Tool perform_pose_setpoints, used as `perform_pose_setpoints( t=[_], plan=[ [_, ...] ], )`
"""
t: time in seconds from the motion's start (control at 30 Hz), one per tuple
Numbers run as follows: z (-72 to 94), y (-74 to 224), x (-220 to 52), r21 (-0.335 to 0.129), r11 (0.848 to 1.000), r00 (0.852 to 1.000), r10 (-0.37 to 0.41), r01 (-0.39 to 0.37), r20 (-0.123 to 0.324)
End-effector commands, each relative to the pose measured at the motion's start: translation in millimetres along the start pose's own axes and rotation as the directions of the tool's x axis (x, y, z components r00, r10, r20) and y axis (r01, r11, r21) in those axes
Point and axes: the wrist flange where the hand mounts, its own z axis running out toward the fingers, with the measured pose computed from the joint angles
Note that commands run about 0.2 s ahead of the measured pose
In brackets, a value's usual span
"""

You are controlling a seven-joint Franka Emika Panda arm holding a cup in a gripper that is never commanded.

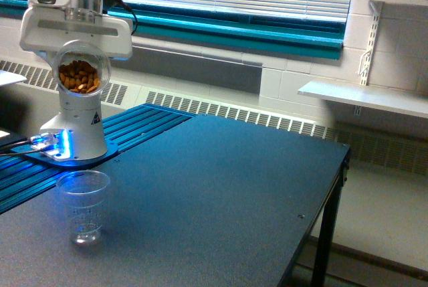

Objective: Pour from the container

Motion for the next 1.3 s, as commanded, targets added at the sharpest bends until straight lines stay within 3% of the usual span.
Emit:
perform_pose_setpoints(
  t=[0.03,1.3],
  plan=[
    [9.5,4.4,-4.2,-0.025,1.000,1.000,0.018,-0.018,0.016],
    [62.5,11.2,-22.6,-0.118,0.992,0.993,0.053,-0.041,0.106]
  ],
)
